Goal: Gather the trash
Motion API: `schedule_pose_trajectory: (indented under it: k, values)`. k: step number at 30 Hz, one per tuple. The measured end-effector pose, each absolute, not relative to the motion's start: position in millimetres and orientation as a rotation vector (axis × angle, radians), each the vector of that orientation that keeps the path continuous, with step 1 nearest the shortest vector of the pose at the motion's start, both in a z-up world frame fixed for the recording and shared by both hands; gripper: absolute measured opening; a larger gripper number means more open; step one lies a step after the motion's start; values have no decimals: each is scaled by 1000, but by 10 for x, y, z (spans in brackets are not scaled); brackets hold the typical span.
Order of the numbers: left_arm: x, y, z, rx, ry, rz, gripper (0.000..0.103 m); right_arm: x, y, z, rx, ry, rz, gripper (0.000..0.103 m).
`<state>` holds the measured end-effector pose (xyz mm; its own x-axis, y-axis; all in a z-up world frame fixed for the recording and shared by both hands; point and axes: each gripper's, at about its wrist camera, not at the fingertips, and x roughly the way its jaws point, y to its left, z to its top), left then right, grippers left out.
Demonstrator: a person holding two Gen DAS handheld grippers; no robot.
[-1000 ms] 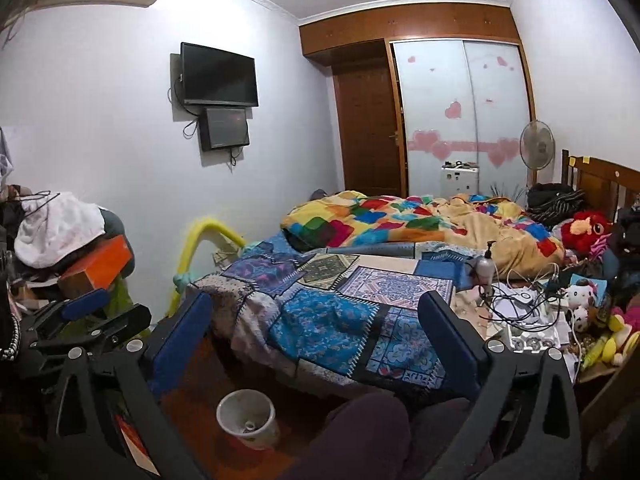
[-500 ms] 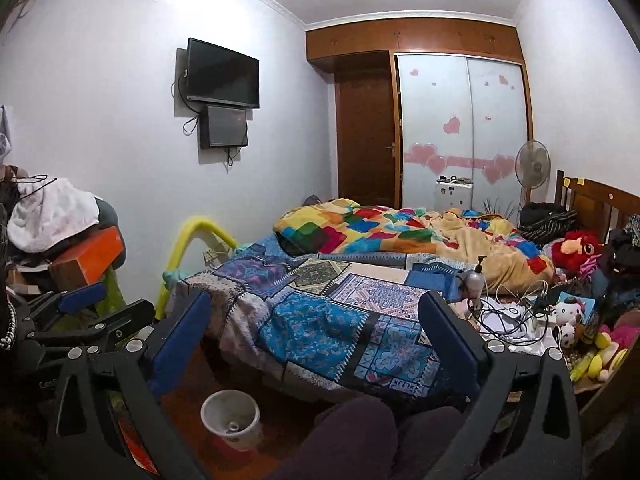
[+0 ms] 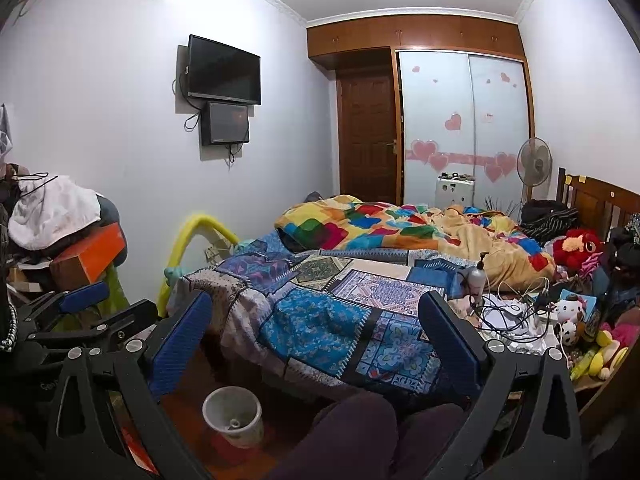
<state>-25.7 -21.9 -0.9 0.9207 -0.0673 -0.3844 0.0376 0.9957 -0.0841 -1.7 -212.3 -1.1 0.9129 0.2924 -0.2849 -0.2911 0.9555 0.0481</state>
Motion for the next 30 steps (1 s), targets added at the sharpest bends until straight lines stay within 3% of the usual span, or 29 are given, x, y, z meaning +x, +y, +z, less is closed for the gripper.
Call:
schedule_pose_trajectory:
  k: [30]
  values:
    - [-325, -230, -31, -80, 381, -47, 94, -18, -2107, -4, 3, 293, 298, 103]
